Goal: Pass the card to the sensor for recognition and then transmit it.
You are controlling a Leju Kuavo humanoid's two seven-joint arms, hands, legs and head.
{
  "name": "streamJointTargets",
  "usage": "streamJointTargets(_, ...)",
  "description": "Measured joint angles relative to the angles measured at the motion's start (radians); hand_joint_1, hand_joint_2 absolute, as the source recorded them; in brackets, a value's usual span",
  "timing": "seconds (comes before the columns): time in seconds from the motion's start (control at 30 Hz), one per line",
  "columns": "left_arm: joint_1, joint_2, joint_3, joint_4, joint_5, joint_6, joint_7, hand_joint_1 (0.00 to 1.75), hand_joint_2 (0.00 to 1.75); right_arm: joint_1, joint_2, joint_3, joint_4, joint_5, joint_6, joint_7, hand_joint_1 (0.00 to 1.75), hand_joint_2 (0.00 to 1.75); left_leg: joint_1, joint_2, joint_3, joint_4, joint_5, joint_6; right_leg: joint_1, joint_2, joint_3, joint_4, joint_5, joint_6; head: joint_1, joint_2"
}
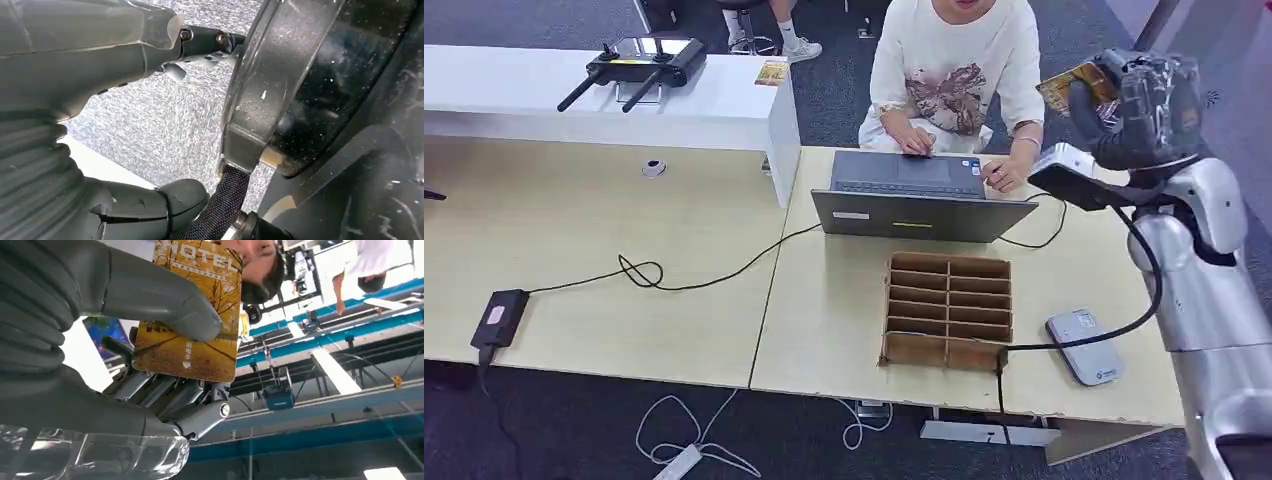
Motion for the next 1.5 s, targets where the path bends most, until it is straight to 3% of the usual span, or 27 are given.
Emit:
streamJointTargets(0.3, 0.0, 0.002, -0.002, 0.0, 0.006, 0.0, -0.004, 0.0, 1.75, -0.177, 0.043, 0.156, 0.201, 0.178, 0.043, 0.073, 1.75, 1.75, 0.0, 0.0, 0.0, 0.0, 0.001, 0.001, 0.0, 0.0, 0.0, 0.0, 0.0, 0.0, 0.0, 0.0)
streamJointTargets(0.47, 0.0, 0.006, -0.002, 0.0, 0.008, -0.001, -0.018, 0.0, 1.75, -0.253, 0.085, 0.217, 0.314, 0.183, 0.099, 0.086, 1.75, 1.75, 0.0, 0.0, 0.0, 0.0, 0.001, 0.001, 0.0, 0.0, 0.0, 0.0, 0.0, 0.0, 0.0, 0.0)
streamJointTargets(0.57, 0.0, 0.008, -0.003, 0.0, 0.014, -0.003, -0.02, 0.0, 1.75, -0.29, 0.116, 0.243, 0.387, 0.131, 0.176, 0.079, 1.75, 1.75, 0.0, 0.0, 0.0, 0.0, 0.001, 0.001, 0.0, 0.0, 0.0, 0.0, 0.0, 0.0, 0.0, 0.0)
streamJointTargets(1.0, 0.0, 0.015, -0.019, 0.0, 0.021, -0.014, -0.035, 0.0, 1.75, -0.402, 0.157, 0.29, 0.6, 0.079, 0.353, 0.14, 1.75, 1.75, 0.0, -0.001, 0.0, 0.0, 0.001, 0.001, 0.0, 0.0, 0.0, 0.0, 0.0, 0.0, 0.0, 0.0)
streamJointTargets(1.5, -0.001, 0.019, -0.034, 0.0, 0.024, -0.021, -0.046, 0.0, 1.75, -0.489, 0.211, 0.318, 0.703, 0.082, 0.42, 0.196, 1.75, 1.75, 0.0, 0.0, 0.001, 0.0, 0.001, 0.001, 0.0, 0.0, 0.0, 0.001, 0.0, 0.0, 0.0, 0.0)
